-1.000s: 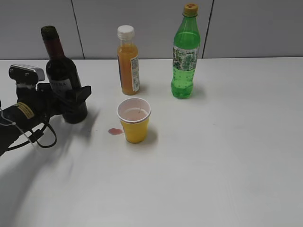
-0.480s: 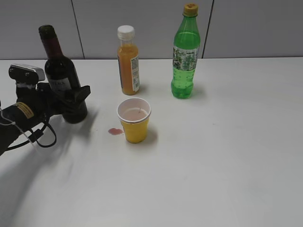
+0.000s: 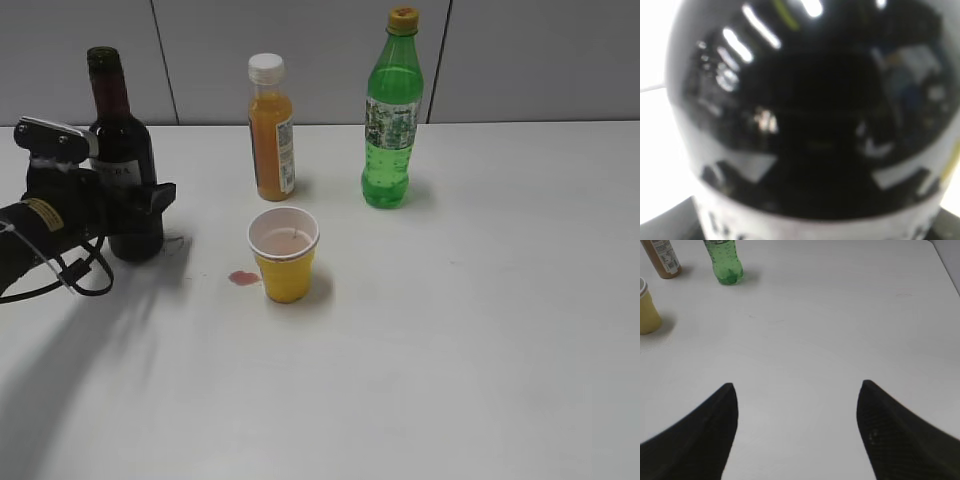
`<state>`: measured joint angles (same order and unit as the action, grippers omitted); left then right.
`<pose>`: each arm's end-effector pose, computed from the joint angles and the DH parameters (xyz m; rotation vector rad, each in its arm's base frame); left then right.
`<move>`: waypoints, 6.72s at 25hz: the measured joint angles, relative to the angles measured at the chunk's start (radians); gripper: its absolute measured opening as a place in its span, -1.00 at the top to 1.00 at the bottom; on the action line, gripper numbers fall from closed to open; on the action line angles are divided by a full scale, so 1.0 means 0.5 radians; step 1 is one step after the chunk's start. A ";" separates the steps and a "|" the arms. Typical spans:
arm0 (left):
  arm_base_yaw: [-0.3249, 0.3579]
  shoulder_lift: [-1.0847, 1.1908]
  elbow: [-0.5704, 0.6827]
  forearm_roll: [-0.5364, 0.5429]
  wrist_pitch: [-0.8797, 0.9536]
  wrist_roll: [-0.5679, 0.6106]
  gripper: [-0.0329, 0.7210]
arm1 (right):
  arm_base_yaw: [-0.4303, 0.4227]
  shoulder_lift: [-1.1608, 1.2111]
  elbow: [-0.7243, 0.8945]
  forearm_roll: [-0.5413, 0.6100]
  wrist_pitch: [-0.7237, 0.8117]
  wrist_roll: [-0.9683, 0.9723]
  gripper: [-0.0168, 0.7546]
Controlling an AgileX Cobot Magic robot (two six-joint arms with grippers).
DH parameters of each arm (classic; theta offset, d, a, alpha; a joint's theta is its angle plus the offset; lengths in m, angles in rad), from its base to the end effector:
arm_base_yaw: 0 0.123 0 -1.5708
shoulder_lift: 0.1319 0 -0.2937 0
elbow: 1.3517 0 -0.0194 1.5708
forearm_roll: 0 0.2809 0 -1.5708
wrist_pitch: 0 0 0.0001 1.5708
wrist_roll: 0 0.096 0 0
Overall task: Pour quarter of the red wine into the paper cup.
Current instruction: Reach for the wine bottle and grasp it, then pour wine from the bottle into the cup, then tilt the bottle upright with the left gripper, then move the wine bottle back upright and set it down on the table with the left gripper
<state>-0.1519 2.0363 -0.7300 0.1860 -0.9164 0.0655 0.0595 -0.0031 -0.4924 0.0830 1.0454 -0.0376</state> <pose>0.3642 -0.0700 0.0796 0.4093 1.8351 -0.1196 0.0179 0.0080 0.2888 -0.1015 2.0300 0.1130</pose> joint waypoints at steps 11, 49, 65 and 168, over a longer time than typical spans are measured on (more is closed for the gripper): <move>-0.201 -0.204 0.035 -0.272 0.098 0.452 -0.49 | 0.000 0.000 0.000 0.000 0.000 0.000 -0.50; -0.755 -0.409 0.037 -1.948 -0.005 3.339 -0.49 | 0.000 0.000 0.000 0.000 -0.004 0.000 -0.48; -0.764 -0.411 0.244 -1.943 -0.125 3.436 -0.49 | 0.000 0.000 0.000 0.000 -0.002 0.000 -0.48; -0.132 0.219 -0.424 0.080 -0.033 -0.283 -0.49 | 0.000 0.000 0.000 0.000 -0.002 0.000 -0.48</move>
<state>-0.2177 2.1458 -0.9419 0.2261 -0.9326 -0.0758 0.0595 -0.0031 -0.4924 0.0830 1.0444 -0.0376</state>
